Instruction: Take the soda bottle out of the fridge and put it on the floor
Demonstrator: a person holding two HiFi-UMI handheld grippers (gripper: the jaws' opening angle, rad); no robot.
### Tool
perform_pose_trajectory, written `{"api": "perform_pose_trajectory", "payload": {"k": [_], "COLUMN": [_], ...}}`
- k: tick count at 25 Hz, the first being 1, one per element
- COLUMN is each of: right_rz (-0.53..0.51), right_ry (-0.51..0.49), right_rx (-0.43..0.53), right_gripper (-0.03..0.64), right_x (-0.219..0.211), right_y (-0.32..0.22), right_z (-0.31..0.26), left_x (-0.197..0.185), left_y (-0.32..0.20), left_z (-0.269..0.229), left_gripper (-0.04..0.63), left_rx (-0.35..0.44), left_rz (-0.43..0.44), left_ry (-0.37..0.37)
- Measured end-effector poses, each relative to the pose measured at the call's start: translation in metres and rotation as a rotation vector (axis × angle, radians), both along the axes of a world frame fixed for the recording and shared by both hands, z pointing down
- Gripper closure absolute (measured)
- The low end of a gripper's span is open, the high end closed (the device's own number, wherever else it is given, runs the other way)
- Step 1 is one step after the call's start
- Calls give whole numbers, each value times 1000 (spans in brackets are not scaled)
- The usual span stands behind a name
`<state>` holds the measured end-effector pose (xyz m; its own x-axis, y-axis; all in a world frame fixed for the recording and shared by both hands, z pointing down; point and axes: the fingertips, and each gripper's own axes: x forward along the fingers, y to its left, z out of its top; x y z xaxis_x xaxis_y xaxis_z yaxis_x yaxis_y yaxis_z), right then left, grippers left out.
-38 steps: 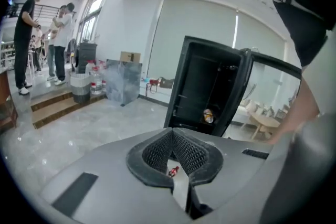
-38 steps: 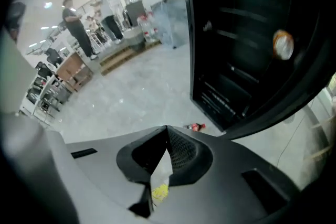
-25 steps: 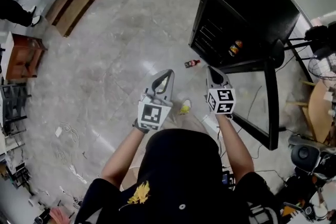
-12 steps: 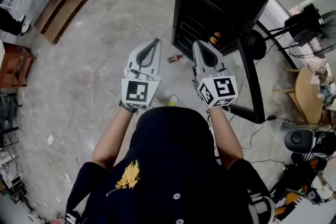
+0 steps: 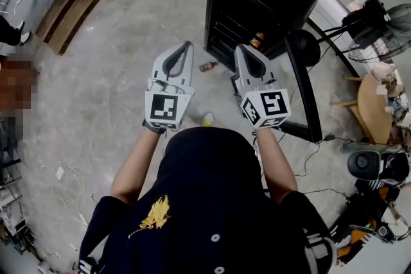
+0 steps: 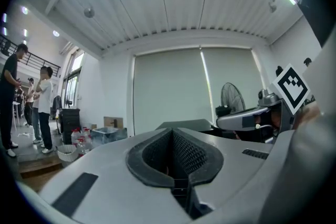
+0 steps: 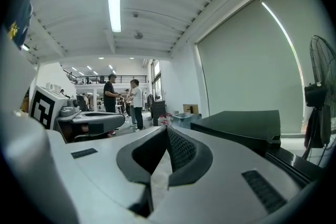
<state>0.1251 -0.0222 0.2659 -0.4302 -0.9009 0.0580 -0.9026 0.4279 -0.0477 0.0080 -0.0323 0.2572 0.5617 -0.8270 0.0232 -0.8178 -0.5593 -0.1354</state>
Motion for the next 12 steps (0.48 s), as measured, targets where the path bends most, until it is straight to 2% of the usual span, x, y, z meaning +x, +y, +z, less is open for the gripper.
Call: {"api": "perform_pose_trajectory", "payload": {"k": [12], "right_rz": [7], "right_ry": [0], "right_rx": [1], "right_gripper": [624], "right_x": [4], "right_y": [14], "right_z": [3], "left_x": [4], "left_y": [18], "left_z": [8], "left_gripper": [577], "left_rx": [-15], "left_rz": [16], "left_ry": [-8]}}
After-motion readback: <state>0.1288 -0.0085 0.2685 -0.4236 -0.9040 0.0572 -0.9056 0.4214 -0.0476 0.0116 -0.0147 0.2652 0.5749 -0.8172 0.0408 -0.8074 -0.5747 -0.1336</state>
